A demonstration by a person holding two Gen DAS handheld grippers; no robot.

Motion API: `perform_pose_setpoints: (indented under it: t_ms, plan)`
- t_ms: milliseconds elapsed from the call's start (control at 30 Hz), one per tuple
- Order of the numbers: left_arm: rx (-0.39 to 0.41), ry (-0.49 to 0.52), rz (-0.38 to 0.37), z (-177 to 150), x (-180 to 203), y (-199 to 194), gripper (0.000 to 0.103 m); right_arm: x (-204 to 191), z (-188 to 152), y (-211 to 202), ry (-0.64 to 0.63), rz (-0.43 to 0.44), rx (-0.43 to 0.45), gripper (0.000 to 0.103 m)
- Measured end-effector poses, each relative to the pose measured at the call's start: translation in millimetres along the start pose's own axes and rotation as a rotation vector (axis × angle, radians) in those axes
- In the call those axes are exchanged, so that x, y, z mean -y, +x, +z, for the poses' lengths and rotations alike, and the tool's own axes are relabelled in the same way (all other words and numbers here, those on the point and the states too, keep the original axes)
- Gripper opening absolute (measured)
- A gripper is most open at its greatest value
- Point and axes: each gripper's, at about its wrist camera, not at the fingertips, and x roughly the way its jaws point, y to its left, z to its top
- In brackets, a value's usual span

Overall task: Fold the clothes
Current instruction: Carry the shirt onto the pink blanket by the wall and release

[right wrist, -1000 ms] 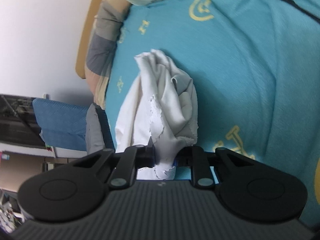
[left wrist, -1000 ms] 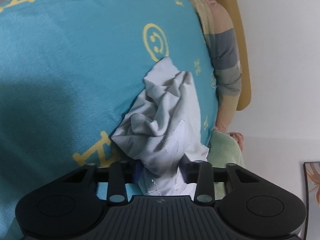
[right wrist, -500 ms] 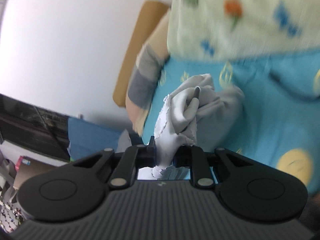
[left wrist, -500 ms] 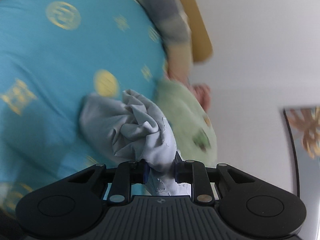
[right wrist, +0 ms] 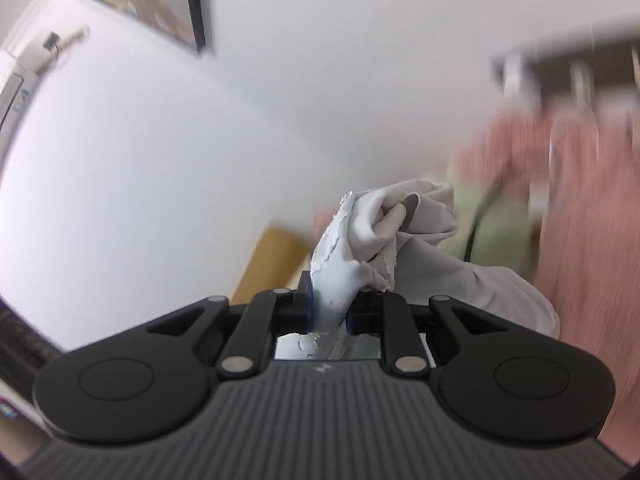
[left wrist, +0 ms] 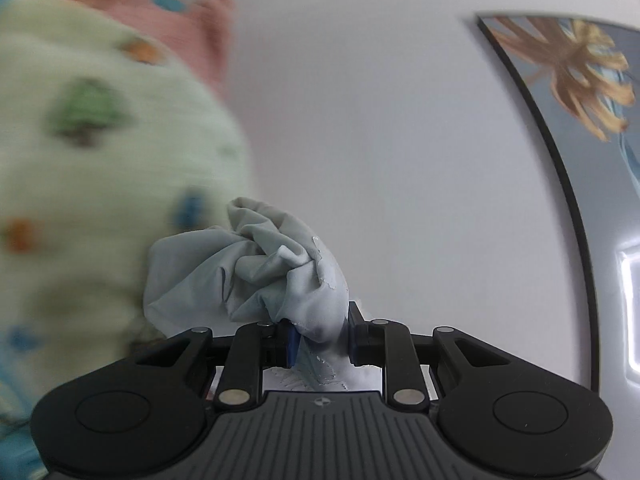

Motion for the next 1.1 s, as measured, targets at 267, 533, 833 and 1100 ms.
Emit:
perform_pose_setpoints:
  t_ms: [267,533,833,1100]
  plan:
    - [-0.094,0.202,-0.016,-31,-13,124,0.023,53,43,2,-0.114,-0.148,0.155,0.018]
    - [-0.217,0.368,0.156,-95,-81,130,0.024,135,-53,-17,-0.091,-0.291,0.047,0.018]
    - [-0.155,0.555,0.353,-107,-47,112,0.072,116,-68,-39,-0.171,-0.387,-0.090,0.052]
    - [-0.040,0.759,0.373,-152,36,24,0.089,67,-81,-111,-0.307,-0.328,-0.053,0.080]
